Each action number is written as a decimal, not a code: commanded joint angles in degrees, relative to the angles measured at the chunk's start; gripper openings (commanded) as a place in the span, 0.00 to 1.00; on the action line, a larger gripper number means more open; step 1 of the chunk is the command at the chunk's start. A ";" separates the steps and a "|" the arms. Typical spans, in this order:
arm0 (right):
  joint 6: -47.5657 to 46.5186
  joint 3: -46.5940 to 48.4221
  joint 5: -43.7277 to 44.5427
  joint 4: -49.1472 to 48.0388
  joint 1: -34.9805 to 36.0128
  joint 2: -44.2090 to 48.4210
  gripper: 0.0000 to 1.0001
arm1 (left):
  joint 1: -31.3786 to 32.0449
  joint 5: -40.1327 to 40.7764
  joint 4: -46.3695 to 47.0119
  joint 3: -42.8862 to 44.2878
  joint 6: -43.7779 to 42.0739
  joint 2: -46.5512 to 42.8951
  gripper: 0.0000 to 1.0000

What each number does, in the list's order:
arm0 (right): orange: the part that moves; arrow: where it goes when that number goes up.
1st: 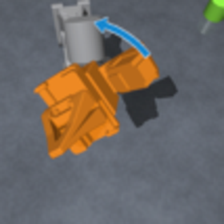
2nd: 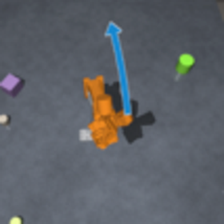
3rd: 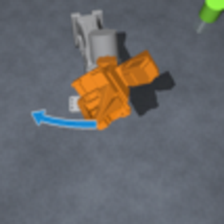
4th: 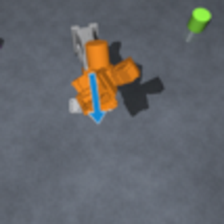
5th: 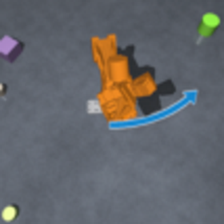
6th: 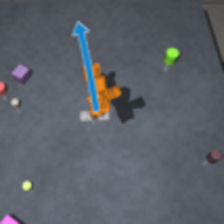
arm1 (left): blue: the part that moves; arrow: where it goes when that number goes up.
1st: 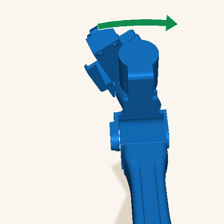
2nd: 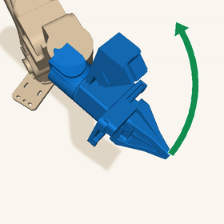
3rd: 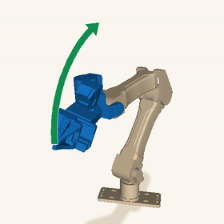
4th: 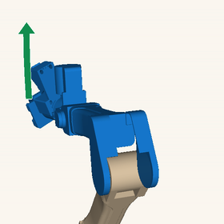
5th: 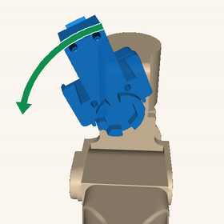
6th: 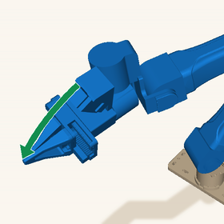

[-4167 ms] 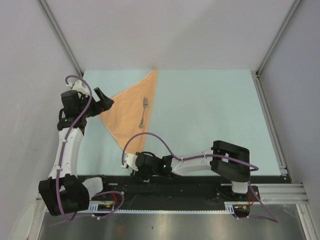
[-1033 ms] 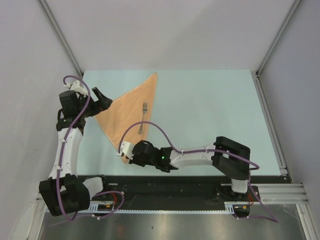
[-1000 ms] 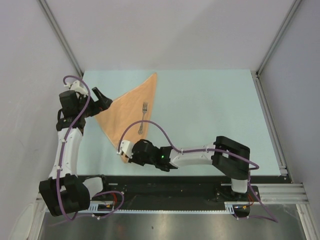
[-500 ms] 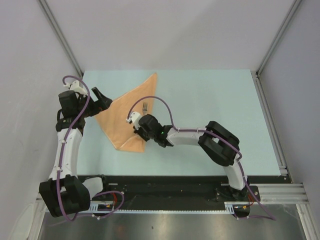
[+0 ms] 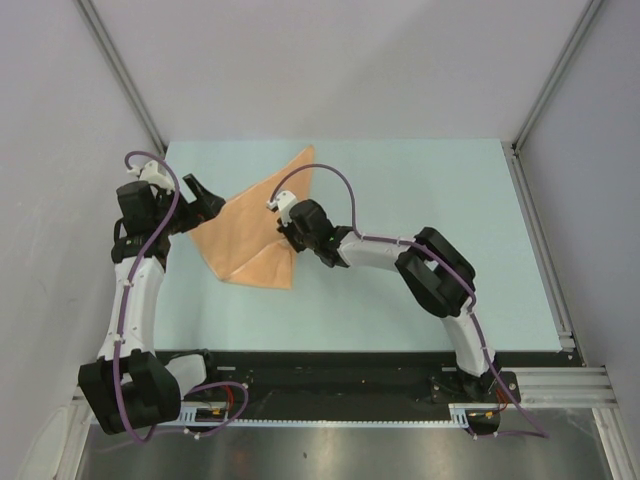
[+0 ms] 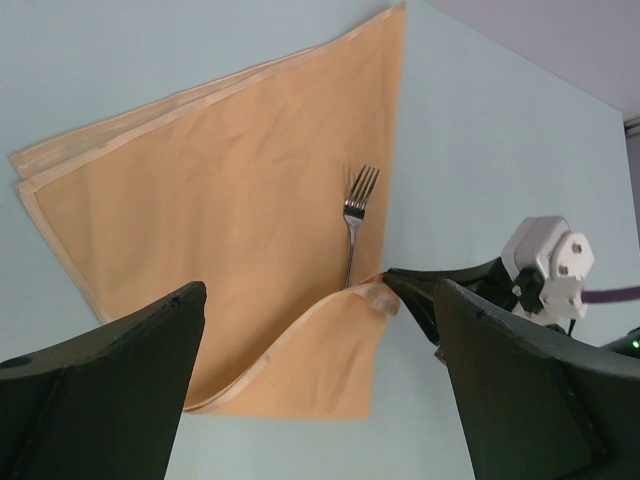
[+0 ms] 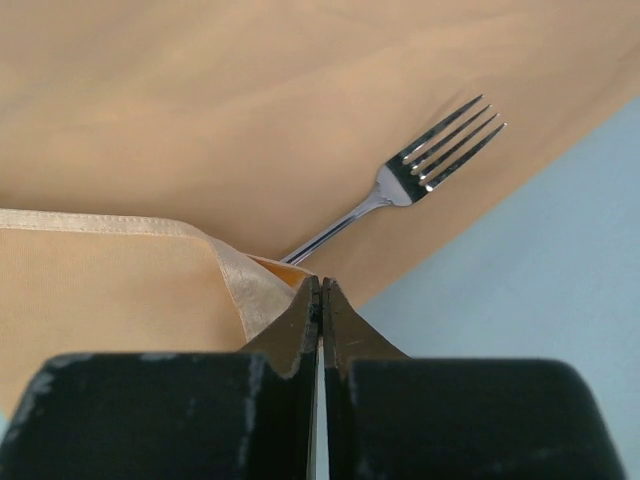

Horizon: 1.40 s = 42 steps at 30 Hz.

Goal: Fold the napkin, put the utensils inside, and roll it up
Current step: Fold the napkin

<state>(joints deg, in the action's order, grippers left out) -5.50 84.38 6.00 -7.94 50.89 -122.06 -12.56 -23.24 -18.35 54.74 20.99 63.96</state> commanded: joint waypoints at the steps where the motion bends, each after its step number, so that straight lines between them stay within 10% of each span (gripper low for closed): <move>1: 1.28 4.56 1.38 -2.16 -1.58 -2.92 0.00 | -0.71 -1.89 2.09 -0.25 0.89 -1.56 1.00; 42: 1.89 18.28 6.21 -0.14 -6.95 -13.90 0.00 | -0.80 -3.56 2.70 -0.42 1.51 -0.86 1.00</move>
<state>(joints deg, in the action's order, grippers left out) -4.03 99.29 10.76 -7.51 44.12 -135.02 -12.58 -25.50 -17.96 54.43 21.65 63.96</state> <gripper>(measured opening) 0.011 0.996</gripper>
